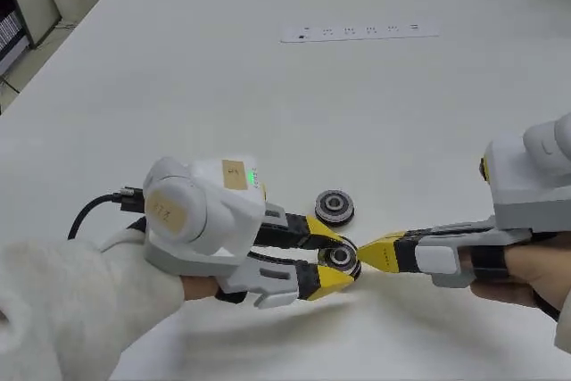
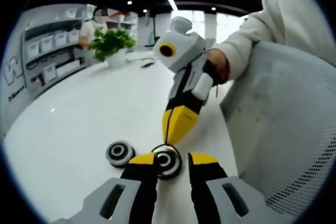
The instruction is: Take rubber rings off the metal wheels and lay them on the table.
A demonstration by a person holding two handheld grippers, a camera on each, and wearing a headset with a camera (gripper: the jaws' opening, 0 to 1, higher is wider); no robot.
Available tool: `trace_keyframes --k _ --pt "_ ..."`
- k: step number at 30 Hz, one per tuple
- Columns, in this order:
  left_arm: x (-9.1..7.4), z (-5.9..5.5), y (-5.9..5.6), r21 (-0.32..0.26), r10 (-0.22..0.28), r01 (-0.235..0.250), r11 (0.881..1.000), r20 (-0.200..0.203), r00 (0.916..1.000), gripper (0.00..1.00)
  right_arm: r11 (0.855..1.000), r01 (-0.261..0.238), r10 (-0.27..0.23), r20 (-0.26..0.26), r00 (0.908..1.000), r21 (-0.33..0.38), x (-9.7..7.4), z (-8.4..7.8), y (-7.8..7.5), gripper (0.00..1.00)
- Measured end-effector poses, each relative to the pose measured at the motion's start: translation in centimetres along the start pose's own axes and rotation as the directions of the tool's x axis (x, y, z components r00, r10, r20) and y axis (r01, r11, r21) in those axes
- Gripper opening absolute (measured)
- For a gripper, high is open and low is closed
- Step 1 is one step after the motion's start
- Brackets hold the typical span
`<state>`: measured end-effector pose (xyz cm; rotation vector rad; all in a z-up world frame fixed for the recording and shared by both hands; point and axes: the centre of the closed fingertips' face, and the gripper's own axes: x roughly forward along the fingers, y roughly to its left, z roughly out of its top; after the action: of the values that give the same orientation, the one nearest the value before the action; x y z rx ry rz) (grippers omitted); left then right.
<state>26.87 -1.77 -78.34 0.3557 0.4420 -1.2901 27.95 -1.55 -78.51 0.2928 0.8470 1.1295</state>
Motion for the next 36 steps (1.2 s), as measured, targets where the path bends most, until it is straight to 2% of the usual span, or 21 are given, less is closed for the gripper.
trace_keyframes --k 6,11,17,22,25,27,30,36 --pt "-0.7 0.6 -0.2 -0.014 -0.007 0.007 1.000 0.001 1.0000 0.30 1.000 -0.004 0.004 0.000 1.0000 -0.006 -0.3 0.1 0.3 0.00" --pt "-1.7 1.2 0.4 -0.004 0.018 -0.018 1.000 0.010 0.9998 0.35 1.000 -0.008 0.008 0.006 0.9999 -0.011 -0.6 0.3 0.7 0.00" --pt "-3.1 2.3 1.2 0.004 0.061 -0.061 0.998 0.040 0.9974 0.50 1.000 -0.021 0.022 0.012 0.9997 -0.017 -0.9 0.6 1.3 0.00" --pt "-4.4 3.0 1.7 -0.008 0.086 -0.086 0.996 0.070 0.9938 0.66 1.000 -0.014 0.014 0.025 0.9996 -0.021 -1.3 1.0 1.4 0.00" --pt "-5.5 4.1 1.9 -0.039 0.110 -0.106 0.994 0.119 0.9867 0.78 1.000 -0.007 0.008 0.024 0.9997 -0.029 -1.5 1.0 1.6 0.00" --pt "-5.9 4.4 1.8 -0.033 0.119 -0.115 0.993 0.130 0.9844 0.84 0.999 -0.008 0.008 0.022 0.9997 -0.036 -1.6 1.1 1.9 0.00" --pt "-6.4 4.6 1.7 -0.012 0.130 -0.129 0.992 0.131 0.9829 0.85 0.999 -0.003 0.004 0.018 0.9998 -0.053 -1.7 1.2 2.2 0.00" --pt "-7.7 4.1 2.0 -0.023 0.159 -0.157 0.987 0.122 0.9797 0.89 0.997 0.008 -0.006 0.017 0.9998 -0.079 -2.1 1.5 2.7 0.00"
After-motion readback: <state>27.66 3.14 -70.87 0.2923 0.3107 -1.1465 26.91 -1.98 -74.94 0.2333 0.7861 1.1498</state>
